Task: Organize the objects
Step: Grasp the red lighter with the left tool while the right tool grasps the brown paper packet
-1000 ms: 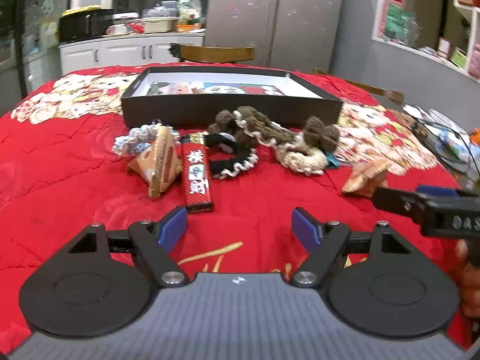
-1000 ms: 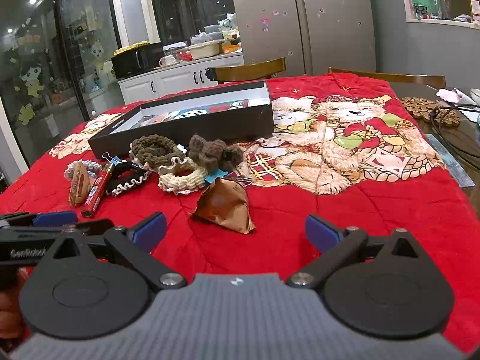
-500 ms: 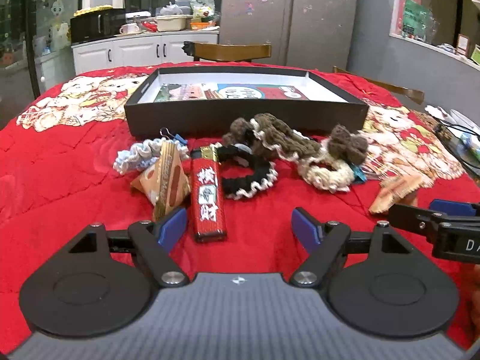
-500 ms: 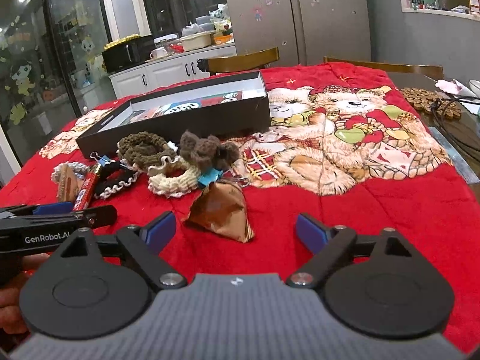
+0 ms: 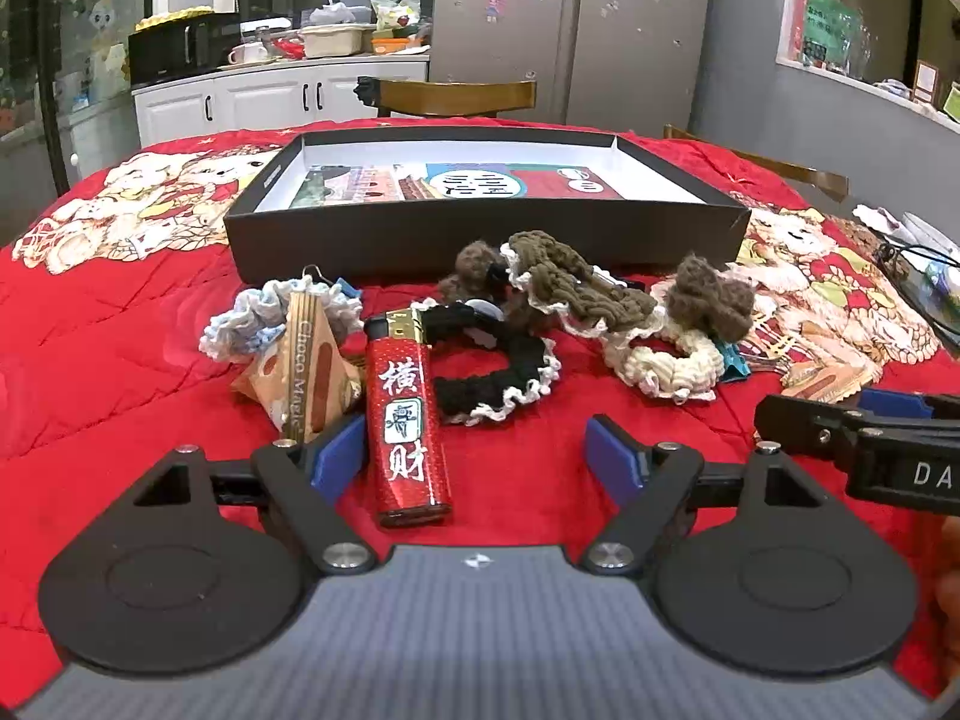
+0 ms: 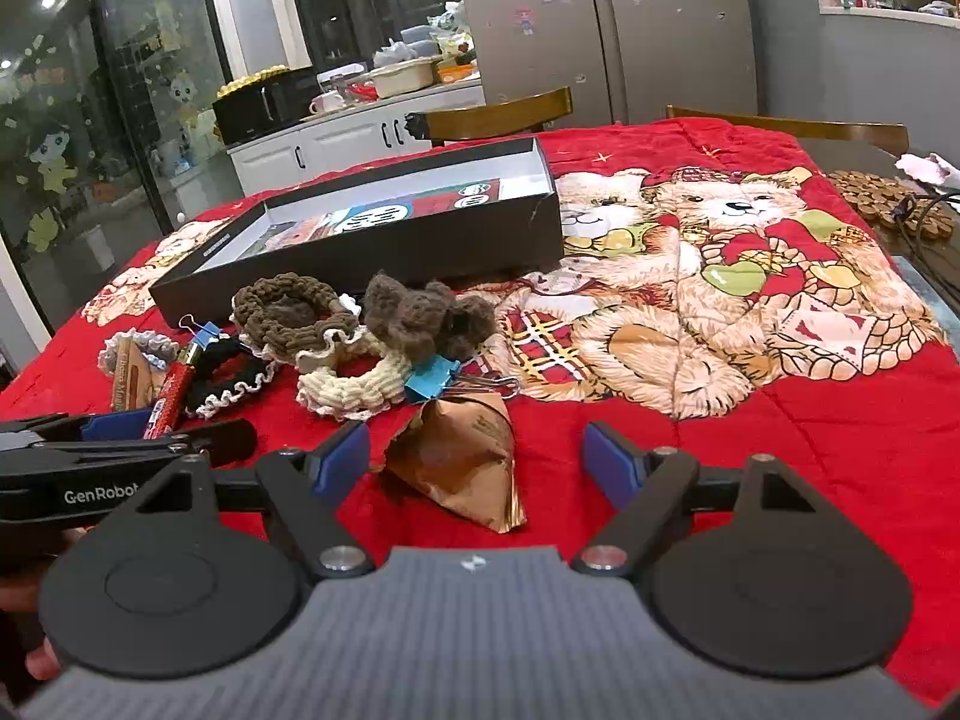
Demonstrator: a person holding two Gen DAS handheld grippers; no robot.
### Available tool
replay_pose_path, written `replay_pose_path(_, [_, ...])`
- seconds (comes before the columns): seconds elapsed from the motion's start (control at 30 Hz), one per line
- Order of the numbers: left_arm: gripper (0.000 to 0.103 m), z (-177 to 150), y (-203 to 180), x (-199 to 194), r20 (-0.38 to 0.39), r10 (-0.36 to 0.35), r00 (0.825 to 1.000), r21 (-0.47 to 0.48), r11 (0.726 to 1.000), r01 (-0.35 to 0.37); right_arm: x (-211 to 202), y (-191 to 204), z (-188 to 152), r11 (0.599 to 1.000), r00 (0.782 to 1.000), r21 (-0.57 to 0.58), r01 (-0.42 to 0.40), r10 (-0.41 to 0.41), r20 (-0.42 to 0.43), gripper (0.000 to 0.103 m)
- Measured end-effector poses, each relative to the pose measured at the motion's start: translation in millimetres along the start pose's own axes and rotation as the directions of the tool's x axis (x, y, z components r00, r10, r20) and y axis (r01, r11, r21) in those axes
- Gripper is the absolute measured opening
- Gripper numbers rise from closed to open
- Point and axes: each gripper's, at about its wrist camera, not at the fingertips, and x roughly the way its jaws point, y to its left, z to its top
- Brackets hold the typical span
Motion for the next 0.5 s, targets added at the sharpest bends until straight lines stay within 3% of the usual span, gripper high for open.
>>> replay_pose_path(0.17, [0.079, -0.1, -1.0, -0.3, 0.002, -0.006, 1.000, 0.008, 1.000, 0.006, -0.9, 1.1, 0.0, 1.000, 1.000, -0.006, -0.014, 0.014, 0.002, 0.071])
replay_pose_path(0.23, [0.054, -0.6, -0.5, -1.3, 0.010, -0.009, 1.000, 0.005, 1.000, 0.009, -1.2, -0.1, 0.0, 1.000, 1.000, 0.001, -0.014, 0.014, 0.005, 0.067])
replay_pose_path(0.33, [0.033, -0.8, -0.4, -2.8, 0.016, -0.001, 1.000, 0.000, 1.000, 0.001, -2.2, -1.1, 0.0, 1.000, 1.000, 0.007, -0.017, 0.017, 0.007, 0.061])
replay_pose_path(0.5, [0.030, -2.3, 0.1, -5.9, 0.019, -0.002, 1.000, -0.007, 1.000, 0.002, -3.5, -2.5, -0.6, 1.000, 1.000, 0.015, -0.013, 0.012, 0.010, 0.047])
